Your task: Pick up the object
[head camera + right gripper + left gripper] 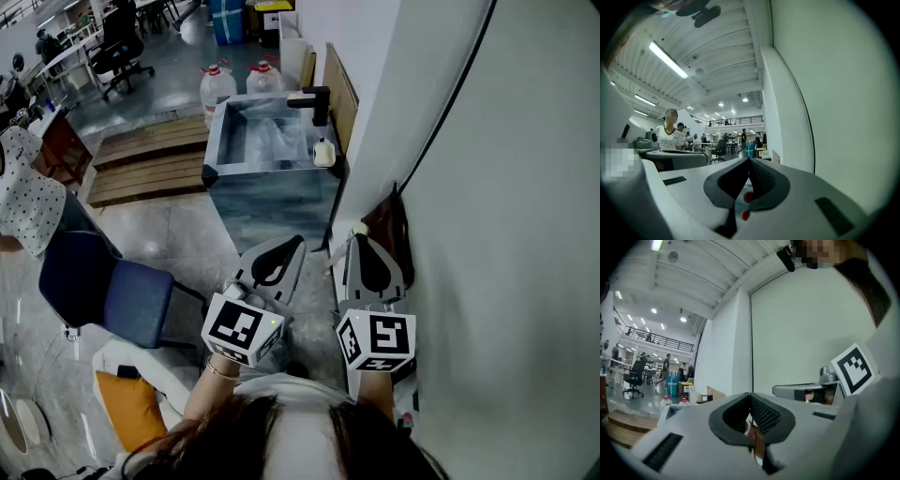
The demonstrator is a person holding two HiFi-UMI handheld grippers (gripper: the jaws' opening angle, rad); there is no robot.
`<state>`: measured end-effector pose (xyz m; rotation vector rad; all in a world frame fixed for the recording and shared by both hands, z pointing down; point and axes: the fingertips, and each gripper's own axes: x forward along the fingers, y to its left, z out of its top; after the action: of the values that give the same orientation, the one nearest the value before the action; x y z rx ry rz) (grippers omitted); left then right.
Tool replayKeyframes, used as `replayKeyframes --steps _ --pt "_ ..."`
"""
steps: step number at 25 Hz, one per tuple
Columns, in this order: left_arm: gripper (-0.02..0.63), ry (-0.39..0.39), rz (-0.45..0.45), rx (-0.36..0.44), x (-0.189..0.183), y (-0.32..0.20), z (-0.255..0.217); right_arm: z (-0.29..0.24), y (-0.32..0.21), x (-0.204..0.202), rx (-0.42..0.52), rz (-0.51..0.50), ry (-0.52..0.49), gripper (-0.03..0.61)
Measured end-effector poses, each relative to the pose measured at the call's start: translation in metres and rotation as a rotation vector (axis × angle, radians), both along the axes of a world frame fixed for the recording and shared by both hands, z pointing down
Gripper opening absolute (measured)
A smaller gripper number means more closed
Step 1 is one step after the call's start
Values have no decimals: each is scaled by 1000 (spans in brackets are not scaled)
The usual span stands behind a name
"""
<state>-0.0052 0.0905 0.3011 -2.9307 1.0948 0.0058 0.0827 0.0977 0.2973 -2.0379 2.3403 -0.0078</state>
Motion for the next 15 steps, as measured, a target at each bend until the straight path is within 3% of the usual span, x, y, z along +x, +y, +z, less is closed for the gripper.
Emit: replayKeyframes --steps 15 --pt "9 -3 -4 -19 -12 -66 12 6 -68 -8 9 -16 15 25"
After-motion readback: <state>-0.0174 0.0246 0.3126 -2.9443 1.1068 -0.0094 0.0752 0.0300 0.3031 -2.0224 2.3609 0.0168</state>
